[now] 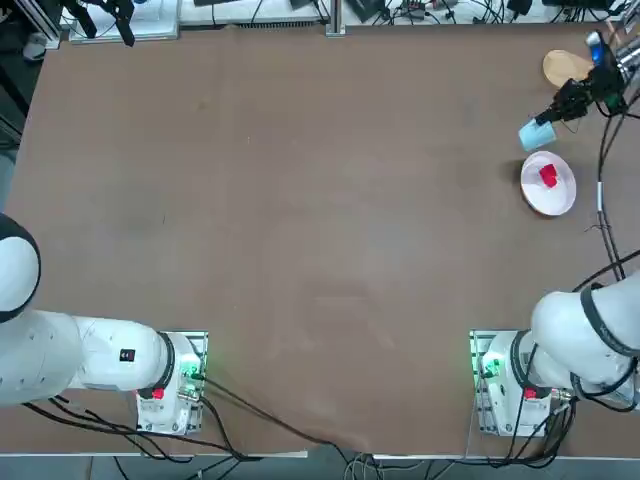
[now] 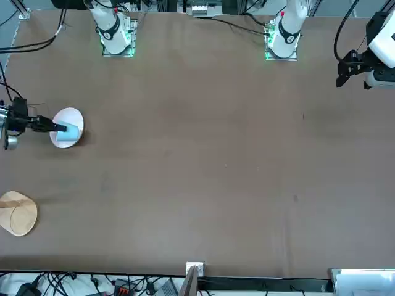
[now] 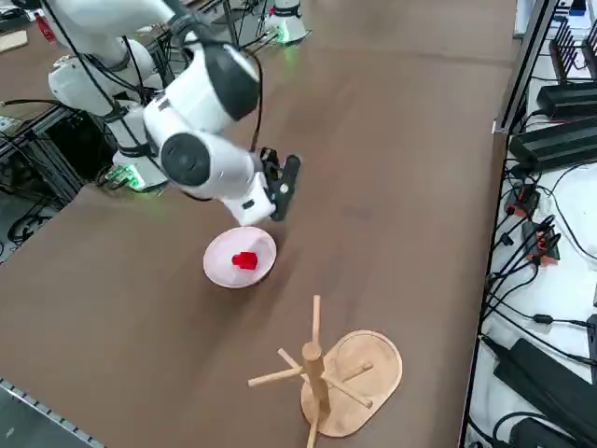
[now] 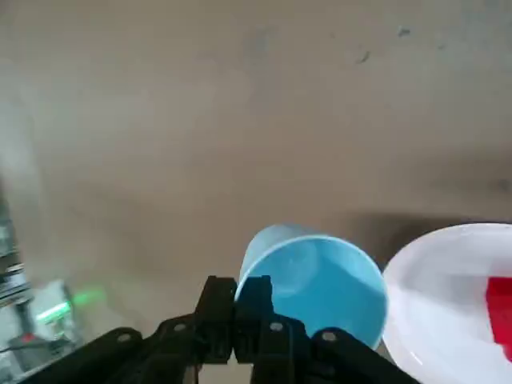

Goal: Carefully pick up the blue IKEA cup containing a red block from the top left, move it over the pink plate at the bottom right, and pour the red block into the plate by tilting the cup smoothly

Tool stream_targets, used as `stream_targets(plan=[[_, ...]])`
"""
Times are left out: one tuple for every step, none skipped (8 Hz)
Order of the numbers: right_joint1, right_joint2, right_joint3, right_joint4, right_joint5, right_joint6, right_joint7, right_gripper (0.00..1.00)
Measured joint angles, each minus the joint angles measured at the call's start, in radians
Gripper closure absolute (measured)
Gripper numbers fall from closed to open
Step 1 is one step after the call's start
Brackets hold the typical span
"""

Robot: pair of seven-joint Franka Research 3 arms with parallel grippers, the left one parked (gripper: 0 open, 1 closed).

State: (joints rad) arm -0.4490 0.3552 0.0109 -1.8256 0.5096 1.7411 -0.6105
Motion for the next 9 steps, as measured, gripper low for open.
stream_targets(plan=[[0.054,-0.029,0.001,-0.002,-0.077,0.043,0.090,0.97],[0.106,-0.059,0.002,-0.002,-0.144,0.071,0.180,0.97],[0.151,-0.082,0.002,0.000,-0.193,0.085,0.253,0.97],[0.186,-0.097,0.003,0.005,-0.228,0.092,0.317,0.97],[0.217,-0.103,0.004,0.014,-0.251,0.095,0.378,0.97],[0.255,-0.104,0.005,0.029,-0.265,0.097,0.439,0.97],[0.302,-0.104,0.006,0.046,-0.286,0.100,0.519,0.97],[0.349,-0.105,0.006,0.059,-0.324,0.106,0.621,0.97],[0.399,-0.106,0.007,0.077,-0.365,0.109,0.736,0.97]])
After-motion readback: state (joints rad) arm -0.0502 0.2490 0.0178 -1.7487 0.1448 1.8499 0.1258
